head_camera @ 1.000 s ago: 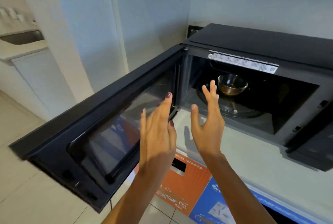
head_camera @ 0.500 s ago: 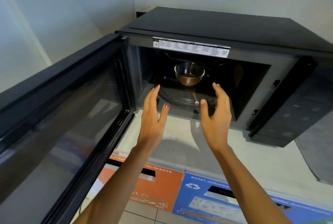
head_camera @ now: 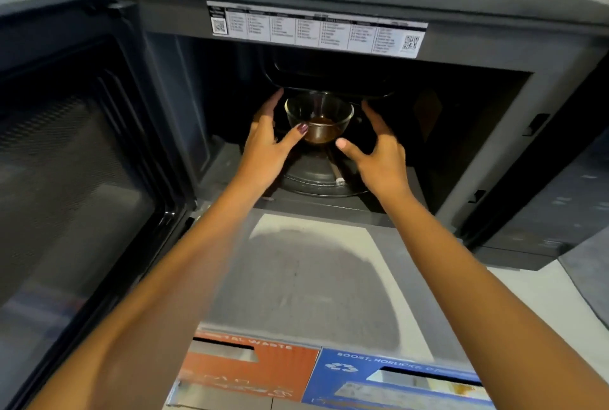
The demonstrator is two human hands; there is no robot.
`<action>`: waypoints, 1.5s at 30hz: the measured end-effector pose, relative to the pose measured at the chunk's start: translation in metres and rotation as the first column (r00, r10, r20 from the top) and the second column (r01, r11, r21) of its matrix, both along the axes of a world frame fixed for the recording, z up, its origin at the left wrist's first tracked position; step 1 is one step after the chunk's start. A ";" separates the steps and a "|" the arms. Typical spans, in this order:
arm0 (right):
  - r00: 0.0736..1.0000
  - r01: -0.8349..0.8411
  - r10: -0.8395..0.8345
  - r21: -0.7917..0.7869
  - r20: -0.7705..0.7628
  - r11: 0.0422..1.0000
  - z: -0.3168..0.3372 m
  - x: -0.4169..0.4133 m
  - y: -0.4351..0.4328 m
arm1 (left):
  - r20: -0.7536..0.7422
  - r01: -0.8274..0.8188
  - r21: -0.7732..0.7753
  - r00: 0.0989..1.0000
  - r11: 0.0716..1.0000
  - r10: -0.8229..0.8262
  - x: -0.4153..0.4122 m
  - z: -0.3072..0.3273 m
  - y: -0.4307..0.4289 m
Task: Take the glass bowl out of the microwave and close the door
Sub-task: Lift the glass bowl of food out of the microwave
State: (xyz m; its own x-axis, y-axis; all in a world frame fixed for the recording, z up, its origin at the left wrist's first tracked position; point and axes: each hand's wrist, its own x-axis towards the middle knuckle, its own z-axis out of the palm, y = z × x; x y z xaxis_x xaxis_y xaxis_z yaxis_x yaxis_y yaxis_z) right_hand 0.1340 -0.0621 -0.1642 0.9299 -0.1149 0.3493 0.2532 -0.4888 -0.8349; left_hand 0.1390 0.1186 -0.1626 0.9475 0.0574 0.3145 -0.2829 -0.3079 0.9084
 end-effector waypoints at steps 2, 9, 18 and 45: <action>0.999 -0.039 0.039 0.012 -0.012 0.999 0.000 0.012 -0.002 | -0.006 0.044 0.045 0.999 0.998 -0.043 0.012 -0.002 0.001; 0.973 -0.195 0.207 0.109 -0.106 0.975 0.005 0.041 -0.001 | -0.027 0.174 0.046 0.985 0.984 -0.173 0.038 -0.002 0.003; 0.967 -0.188 0.222 0.241 -0.124 0.952 0.005 0.045 0.010 | -0.032 0.126 0.079 0.992 0.989 -0.124 0.045 -0.008 -0.007; 0.978 -0.205 0.207 0.369 0.035 0.907 0.020 -0.095 -0.001 | 0.073 0.143 0.081 0.986 0.986 -0.149 -0.090 0.026 -0.014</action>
